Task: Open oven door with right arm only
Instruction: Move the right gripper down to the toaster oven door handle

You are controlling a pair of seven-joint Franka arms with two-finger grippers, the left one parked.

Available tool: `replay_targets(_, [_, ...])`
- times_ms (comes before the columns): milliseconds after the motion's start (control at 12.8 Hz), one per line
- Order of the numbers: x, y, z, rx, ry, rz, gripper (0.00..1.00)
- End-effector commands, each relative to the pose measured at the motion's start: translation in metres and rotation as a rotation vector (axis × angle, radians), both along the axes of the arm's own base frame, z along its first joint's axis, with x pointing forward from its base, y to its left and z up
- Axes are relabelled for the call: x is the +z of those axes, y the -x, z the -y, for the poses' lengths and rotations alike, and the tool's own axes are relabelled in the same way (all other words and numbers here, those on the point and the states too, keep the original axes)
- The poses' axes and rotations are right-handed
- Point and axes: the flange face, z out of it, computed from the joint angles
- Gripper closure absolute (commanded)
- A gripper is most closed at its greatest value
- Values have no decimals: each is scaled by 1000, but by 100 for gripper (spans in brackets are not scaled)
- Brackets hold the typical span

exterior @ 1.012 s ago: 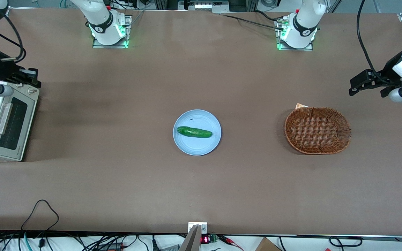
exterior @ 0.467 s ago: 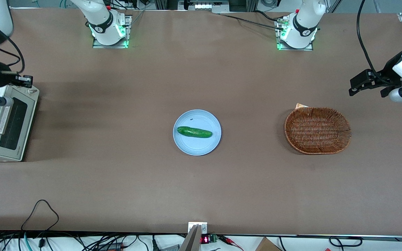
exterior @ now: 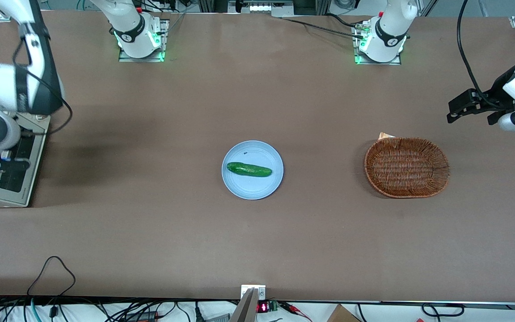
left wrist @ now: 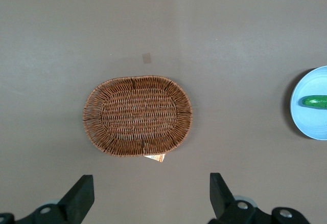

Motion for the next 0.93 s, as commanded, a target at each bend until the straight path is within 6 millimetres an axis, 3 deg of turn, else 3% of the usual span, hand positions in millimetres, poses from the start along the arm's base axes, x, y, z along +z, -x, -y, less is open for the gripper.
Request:
replay_targets(0, [-17, -9, 4, 33, 121, 75, 99])
replay_targets(311, [-65, 6, 11, 99, 220, 97, 99])
replay_targets(856, [-88, 16, 30, 100, 206, 146, 99])
